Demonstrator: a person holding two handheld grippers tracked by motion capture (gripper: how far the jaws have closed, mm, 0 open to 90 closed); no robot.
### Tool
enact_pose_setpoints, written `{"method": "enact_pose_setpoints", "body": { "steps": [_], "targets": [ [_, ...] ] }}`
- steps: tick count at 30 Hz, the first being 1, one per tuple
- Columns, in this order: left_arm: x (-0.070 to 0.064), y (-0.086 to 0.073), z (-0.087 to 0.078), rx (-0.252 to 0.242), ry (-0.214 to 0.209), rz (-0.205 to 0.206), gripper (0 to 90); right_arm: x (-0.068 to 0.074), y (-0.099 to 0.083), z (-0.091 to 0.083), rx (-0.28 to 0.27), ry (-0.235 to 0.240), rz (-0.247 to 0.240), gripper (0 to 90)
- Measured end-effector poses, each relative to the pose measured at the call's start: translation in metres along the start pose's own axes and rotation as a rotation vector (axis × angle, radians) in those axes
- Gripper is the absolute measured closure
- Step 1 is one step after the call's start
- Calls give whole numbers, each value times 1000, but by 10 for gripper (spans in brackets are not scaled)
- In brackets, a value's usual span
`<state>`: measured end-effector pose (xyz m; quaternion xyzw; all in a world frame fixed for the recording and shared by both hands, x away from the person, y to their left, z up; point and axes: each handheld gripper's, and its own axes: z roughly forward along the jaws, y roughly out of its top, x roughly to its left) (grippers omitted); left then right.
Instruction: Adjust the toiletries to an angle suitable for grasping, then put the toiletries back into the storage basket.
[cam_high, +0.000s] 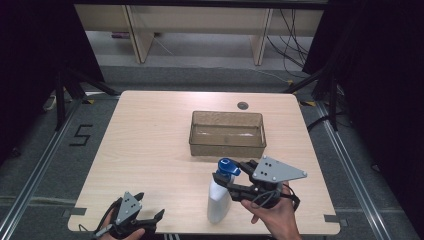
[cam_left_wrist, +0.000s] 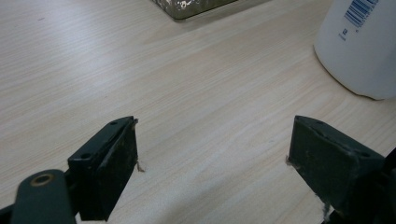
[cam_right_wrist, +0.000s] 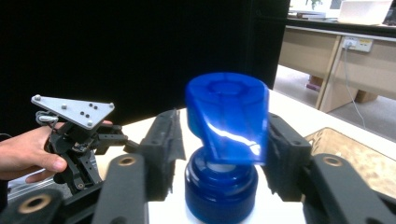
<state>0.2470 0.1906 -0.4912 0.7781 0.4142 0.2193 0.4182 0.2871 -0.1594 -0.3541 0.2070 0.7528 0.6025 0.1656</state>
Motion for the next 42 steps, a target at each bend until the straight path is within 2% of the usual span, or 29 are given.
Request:
{"method": "enact_pose_setpoints", "body": {
  "steps": [3,4,5,7,8,11,13,15,16,17,19,22,23,25,27,28,31,34,35,36,39,41,42],
  "targets": [
    [1,0,0,-8,-8,-4,153,1,-1,2,1,10,3,564],
    [0,0,0,-6,-10,-2,152,1,-1,1,-1,-3,-14,573],
    [-1,0,1,-7,-5,-7,153,1,-2,1,-1,13,16,581],
    [0,0,2,-7,-17,0,153,-1,-2,1,-10,1,1,601],
    [-1,0,2,-6,-18,1,153,0,-2,1,-10,-8,21,601],
    [-1,0,1,-10,-16,-1,153,-2,-4,2,-19,9,37,606],
    [-1,0,1,-17,-20,-11,153,-3,-4,1,-22,5,24,613],
    [-1,0,1,-8,-22,-3,153,0,-2,1,-24,8,24,620],
    [-1,0,1,-3,-27,1,153,0,-2,0,-27,-8,16,619],
    [-3,0,2,-11,-22,-6,153,0,-1,0,-32,0,19,619],
    [-3,0,1,-9,-29,6,153,0,-2,2,-40,7,19,619],
    [-3,1,1,-11,-22,1,153,0,-1,1,-26,-7,10,619],
    [-2,1,1,-9,-22,3,153,-2,-1,1,-37,-19,-10,619],
    [-3,0,1,-9,-19,2,153,-1,0,1,-28,-12,14,619],
    [-3,1,2,-12,-26,4,153,-4,1,2,-46,-26,-17,619],
    [-3,1,2,-12,-25,6,153,-3,3,1,-33,-17,3,619],
    [-3,1,2,-7,-27,9,153,-6,6,1,-57,-21,-8,619],
    [-3,1,2,-17,-22,-2,153,-9,11,1,-64,-24,14,619],
    [-2,1,2,-16,-20,0,153,-11,13,0,-68,-28,3,619],
    [-1,1,2,-8,-19,6,153,-11,14,0,-68,-21,22,619],
    [-2,0,3,-7,-23,6,153,-14,19,0,-74,-22,34,619],
    [-2,1,3,-17,-25,1,153,-18,22,1,-94,-38,13,619],
    [-2,1,3,-13,-24,7,153,-18,23,0,-77,-31,32,619]
  ]
}}
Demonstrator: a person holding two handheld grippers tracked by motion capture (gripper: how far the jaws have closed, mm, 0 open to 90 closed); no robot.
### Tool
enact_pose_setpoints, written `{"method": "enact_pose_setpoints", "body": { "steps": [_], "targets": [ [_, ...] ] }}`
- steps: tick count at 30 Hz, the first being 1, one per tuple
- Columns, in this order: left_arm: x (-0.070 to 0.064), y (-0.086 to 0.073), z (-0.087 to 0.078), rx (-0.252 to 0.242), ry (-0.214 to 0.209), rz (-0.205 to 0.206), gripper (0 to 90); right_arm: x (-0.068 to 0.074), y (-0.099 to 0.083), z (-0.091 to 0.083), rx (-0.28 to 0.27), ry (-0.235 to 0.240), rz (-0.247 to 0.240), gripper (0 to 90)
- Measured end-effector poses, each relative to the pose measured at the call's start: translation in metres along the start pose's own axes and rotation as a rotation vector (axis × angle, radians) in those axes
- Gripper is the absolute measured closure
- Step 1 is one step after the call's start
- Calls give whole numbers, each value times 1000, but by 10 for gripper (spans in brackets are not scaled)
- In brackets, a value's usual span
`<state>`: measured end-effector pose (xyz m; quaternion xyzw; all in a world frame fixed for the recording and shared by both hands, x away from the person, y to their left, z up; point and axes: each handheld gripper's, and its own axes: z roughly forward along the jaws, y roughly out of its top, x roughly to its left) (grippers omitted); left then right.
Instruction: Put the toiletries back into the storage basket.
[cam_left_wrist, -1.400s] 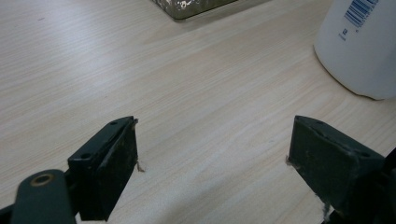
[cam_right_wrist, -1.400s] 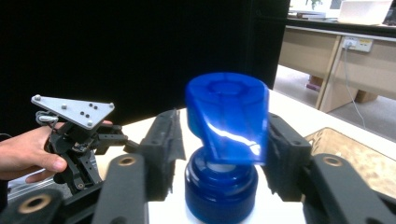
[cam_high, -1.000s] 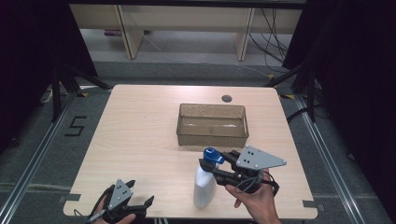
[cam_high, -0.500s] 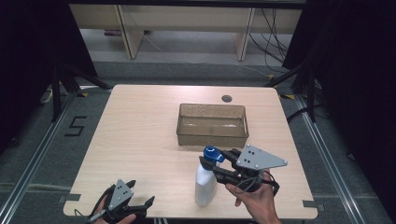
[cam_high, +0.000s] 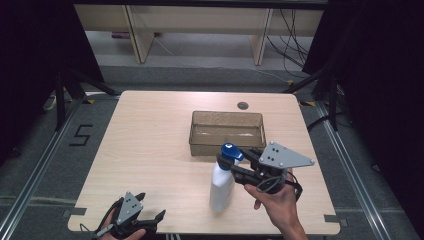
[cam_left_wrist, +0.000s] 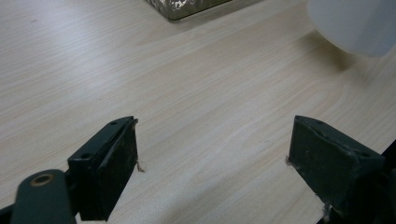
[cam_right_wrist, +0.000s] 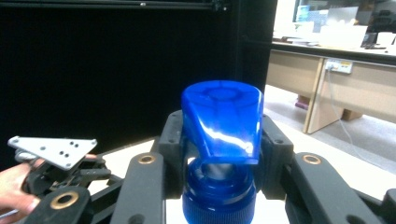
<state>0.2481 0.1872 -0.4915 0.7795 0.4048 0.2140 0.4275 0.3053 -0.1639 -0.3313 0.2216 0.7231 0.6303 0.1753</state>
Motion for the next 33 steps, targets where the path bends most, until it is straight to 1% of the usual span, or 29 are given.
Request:
{"method": "enact_pose_setpoints", "body": {
  "steps": [1,2,3,4,5,7,8,10,11,12,13,14,16,17,18,19,20,22,23,24,25,27,28,29,30,31,32,33],
  "targets": [
    [0,0,0,4,-1,2,153,-2,1,1,-20,0,-4,619],
    [0,0,0,9,-4,8,153,-3,2,1,-20,-14,-18,619],
    [0,-1,0,12,-5,10,153,-4,4,1,-19,-20,-5,619],
    [-1,-1,1,6,-5,3,153,-7,6,0,-18,-26,-21,619],
    [0,0,0,11,-3,10,153,-9,7,0,-20,-31,-19,619],
    [-1,-1,0,3,-2,1,153,-11,10,0,-14,-31,-4,619],
    [0,-1,0,8,-1,5,153,-13,11,-1,-11,-35,2,619],
    [0,-1,0,6,3,3,153,-19,15,-1,-29,-51,-20,619],
    [0,-1,0,5,3,2,153,-21,17,-1,-27,-51,-5,619],
    [1,-1,0,4,4,2,153,-24,18,-2,-29,-56,-2,619],
    [1,-1,0,3,4,2,153,-28,20,-2,-36,-65,-12,619],
    [1,-1,0,3,4,2,153,-29,22,-3,-30,-67,4,619],
    [0,-1,0,4,3,2,153,-33,24,-4,-23,-76,-3,619],
    [0,-1,0,2,3,2,153,-35,26,-5,-24,-87,2,619],
    [0,-1,0,4,4,2,153,-38,27,-5,-33,-94,-9,619],
    [0,-1,0,6,1,3,153,-39,28,-5,-33,-90,9,619],
    [0,-1,0,5,1,5,153,-41,30,-6,-31,-100,5,619],
    [0,-1,0,7,4,6,153,-44,33,-7,-32,-107,12,619],
    [0,-1,0,9,4,4,153,-47,34,-7,-36,-124,0,619],
    [0,-2,1,9,1,3,153,-50,35,-7,-37,-123,3,619],
    [0,-1,0,10,2,4,153,-51,36,-8,-30,-124,23,619],
    [0,-1,0,9,1,5,153,-56,38,-8,-31,-139,19,619],
    [0,-1,0,9,1,5,153,-58,39,-7,-26,-139,28,619],
    [0,-2,1,5,-5,4,153,-61,40,-7,-26,-150,12,619],
    [0,-2,1,4,-3,4,153,-61,41,-6,-21,-152,35,619],
    [0,-2,1,4,-2,3,153,-64,42,-5,-31,-168,7,619],
    [0,-2,0,8,2,3,153,-65,43,-4,-29,-163,34,619],
    [0,-2,0,8,2,3,153,-67,45,-4,-24,-169,34,619]
  ]
}}
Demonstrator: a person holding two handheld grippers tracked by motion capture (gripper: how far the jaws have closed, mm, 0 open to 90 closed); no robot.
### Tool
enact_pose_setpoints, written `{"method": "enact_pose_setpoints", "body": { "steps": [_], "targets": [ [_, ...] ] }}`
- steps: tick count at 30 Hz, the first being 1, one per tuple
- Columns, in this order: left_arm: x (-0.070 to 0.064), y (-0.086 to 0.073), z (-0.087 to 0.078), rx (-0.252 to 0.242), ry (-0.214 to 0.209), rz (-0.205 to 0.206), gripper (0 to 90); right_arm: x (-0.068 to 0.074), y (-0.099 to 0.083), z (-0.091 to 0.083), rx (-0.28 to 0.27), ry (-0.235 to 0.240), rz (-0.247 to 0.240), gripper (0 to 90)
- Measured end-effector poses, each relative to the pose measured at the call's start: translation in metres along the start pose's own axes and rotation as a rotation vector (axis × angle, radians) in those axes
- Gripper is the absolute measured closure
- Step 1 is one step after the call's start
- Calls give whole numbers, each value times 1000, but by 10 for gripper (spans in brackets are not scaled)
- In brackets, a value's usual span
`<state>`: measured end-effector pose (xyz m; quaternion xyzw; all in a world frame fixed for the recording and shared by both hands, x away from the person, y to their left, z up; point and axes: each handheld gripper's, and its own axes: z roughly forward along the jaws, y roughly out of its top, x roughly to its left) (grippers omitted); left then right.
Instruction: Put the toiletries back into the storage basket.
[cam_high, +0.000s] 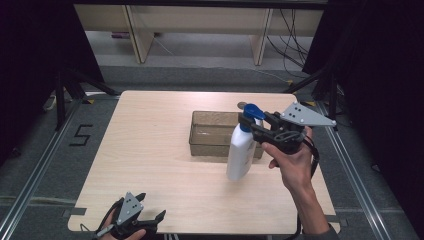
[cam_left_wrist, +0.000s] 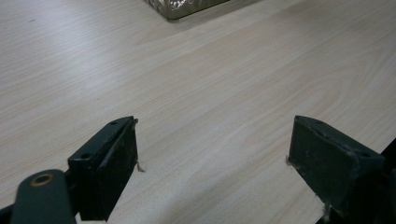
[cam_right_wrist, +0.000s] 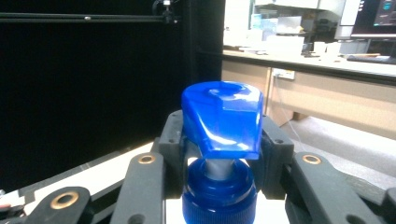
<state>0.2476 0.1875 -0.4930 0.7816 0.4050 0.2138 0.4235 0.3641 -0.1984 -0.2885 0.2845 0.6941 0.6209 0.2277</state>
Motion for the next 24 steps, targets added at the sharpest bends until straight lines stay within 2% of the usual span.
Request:
{"method": "enact_pose_setpoints", "body": {
  "steps": [1,3,12,16,18,24],
  "targets": [
    [0,0,0,0,0,2,153,-3,2,1,-10,-9,-19,619],
    [0,0,0,-4,-5,2,153,-6,6,2,-10,-16,-1,619],
    [0,0,0,-4,-6,-1,153,-24,21,6,-27,-68,-9,619],
    [0,0,0,-3,-4,1,153,-31,25,7,-25,-84,1,619],
    [0,0,0,1,-1,2,153,-34,27,8,-24,-88,22,619],
    [0,0,0,-2,-4,0,153,-45,31,13,-23,-118,33,619]
  ]
}}
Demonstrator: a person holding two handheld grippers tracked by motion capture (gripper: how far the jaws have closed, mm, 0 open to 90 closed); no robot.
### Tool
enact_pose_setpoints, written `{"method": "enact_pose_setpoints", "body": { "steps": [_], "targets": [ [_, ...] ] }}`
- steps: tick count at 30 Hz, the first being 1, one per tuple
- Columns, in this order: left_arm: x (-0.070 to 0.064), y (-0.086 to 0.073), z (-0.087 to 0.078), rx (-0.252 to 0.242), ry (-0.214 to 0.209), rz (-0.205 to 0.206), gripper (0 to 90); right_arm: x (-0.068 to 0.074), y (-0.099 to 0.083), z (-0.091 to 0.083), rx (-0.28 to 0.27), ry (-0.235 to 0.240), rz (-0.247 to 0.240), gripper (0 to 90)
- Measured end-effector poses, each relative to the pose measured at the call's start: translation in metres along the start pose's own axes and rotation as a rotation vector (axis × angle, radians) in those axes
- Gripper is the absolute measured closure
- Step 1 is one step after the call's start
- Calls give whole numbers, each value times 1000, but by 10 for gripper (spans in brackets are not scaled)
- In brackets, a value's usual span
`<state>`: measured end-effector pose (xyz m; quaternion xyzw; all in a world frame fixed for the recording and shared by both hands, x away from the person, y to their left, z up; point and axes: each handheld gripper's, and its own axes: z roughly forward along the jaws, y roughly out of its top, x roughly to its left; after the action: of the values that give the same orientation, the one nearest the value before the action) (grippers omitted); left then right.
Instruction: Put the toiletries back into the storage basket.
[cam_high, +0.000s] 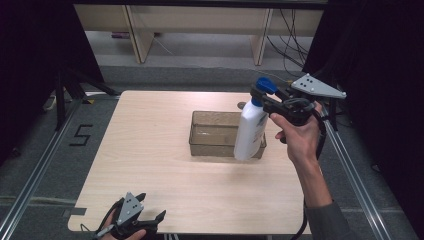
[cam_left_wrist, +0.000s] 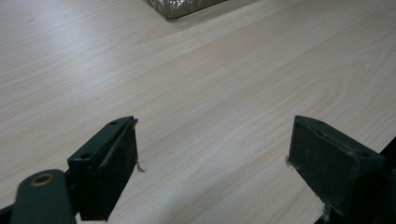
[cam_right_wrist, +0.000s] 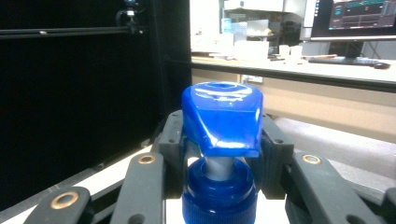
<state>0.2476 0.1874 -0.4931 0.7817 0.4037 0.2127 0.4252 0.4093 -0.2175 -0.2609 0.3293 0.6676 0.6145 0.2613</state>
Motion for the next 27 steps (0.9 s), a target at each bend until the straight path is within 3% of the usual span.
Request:
{"method": "enact_pose_setpoints", "body": {
  "steps": [8,9,27],
  "targets": [
    [0,0,1,-6,-1,-2,153,-10,2,10,1,-47,-5,619],
    [0,0,1,-9,-6,0,153,-10,2,11,9,-48,17,619],
    [-1,0,1,-11,-13,-1,153,-33,-7,34,18,-98,55,619]
  ]
}}
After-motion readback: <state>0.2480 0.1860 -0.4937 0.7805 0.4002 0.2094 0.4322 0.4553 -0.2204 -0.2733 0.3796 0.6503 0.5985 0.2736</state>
